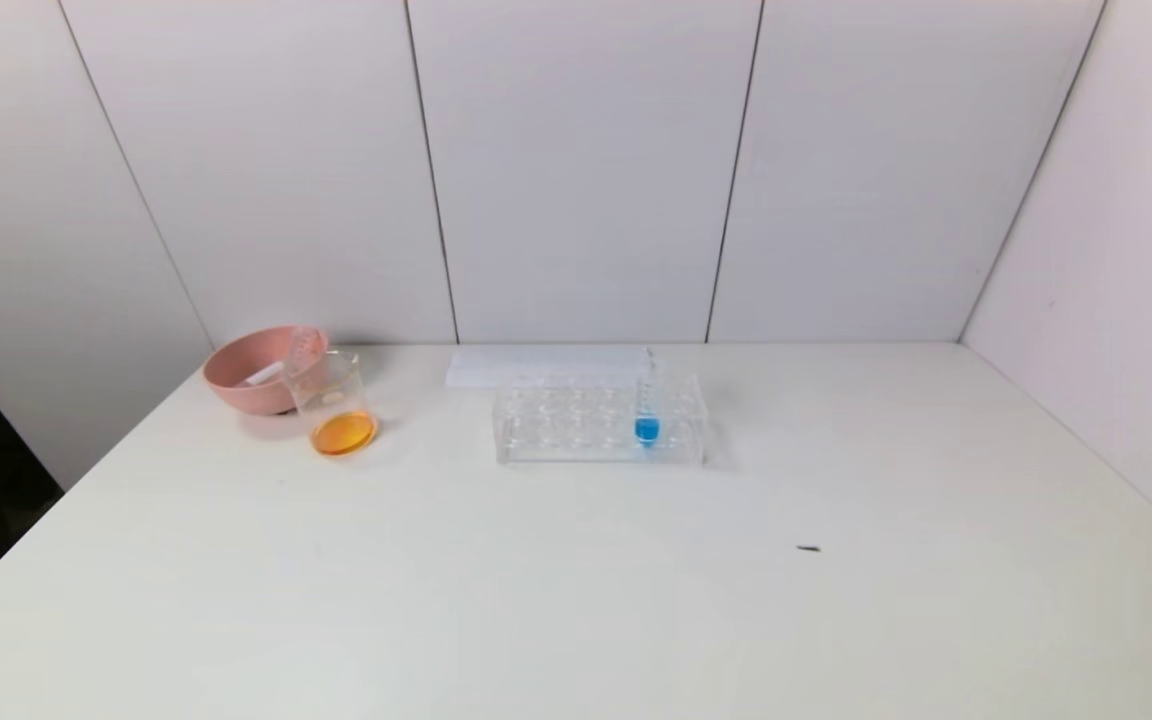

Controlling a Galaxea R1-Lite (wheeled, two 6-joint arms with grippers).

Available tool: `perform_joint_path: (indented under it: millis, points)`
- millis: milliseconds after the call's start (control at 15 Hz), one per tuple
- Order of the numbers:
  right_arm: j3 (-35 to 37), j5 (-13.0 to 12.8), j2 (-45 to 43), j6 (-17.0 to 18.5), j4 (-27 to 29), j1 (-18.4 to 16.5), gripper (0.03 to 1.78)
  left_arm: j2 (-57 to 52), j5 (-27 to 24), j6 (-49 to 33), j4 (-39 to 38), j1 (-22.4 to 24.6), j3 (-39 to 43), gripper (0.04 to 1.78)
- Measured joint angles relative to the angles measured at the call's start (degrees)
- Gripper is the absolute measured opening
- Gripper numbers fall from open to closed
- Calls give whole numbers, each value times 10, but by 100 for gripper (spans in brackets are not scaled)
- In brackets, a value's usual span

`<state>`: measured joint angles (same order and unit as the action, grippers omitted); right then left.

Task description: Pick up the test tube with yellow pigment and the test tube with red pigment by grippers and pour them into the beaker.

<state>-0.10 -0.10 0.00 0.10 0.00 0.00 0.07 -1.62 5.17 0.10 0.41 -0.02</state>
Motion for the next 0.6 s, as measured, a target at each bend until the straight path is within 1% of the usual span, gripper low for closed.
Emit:
perform_joint_path:
  millis: [600]
  points:
    - [0, 0, 0, 0, 0, 0, 170, 0, 0, -2, 0, 0, 0, 176]
